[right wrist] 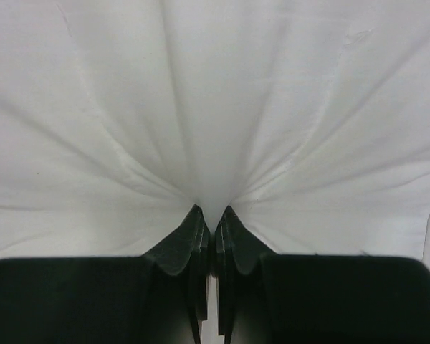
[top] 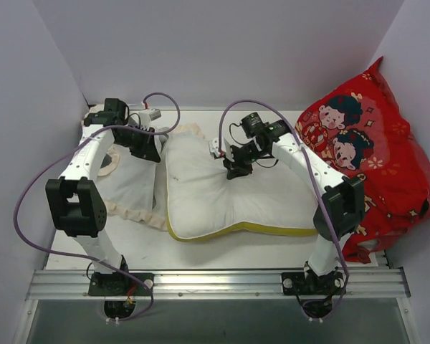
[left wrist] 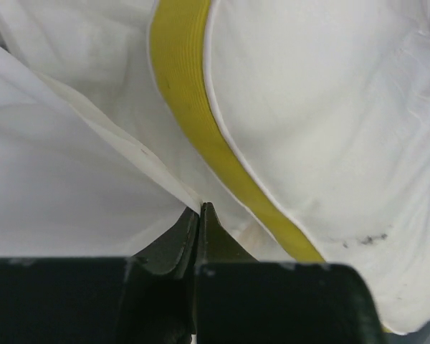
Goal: Put the pillow into the pillowcase
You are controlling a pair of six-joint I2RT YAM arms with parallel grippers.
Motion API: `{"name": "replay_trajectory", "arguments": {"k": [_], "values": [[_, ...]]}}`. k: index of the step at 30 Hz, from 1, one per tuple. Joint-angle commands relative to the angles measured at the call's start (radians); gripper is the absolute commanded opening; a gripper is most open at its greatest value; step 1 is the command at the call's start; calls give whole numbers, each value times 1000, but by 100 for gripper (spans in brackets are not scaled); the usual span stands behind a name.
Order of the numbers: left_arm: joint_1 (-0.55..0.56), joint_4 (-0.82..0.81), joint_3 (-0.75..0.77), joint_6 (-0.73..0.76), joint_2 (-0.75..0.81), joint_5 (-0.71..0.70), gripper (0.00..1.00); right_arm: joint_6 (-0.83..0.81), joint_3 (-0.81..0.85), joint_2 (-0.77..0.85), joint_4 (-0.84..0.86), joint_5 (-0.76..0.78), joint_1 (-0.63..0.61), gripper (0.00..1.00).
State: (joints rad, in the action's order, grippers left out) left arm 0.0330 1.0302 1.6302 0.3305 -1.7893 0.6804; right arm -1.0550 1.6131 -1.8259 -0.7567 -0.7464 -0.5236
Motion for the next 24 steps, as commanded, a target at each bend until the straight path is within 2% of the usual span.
{"name": "replay_trajectory", "arguments": {"k": [1, 10, 18, 24], "values": [[4, 57, 27, 42, 88, 123, 0, -106, -28, 92, -70, -91, -7, 0], [-4, 103, -41, 91, 202, 215, 0, -209, -51, 31, -76, -61, -41, 0], [-8, 174, -105, 192, 251, 192, 0, -240, 83, -45, -79, -68, -53, 0], [-12, 174, -141, 235, 275, 196, 0, -342, 157, -119, -125, -62, -81, 0]]}}
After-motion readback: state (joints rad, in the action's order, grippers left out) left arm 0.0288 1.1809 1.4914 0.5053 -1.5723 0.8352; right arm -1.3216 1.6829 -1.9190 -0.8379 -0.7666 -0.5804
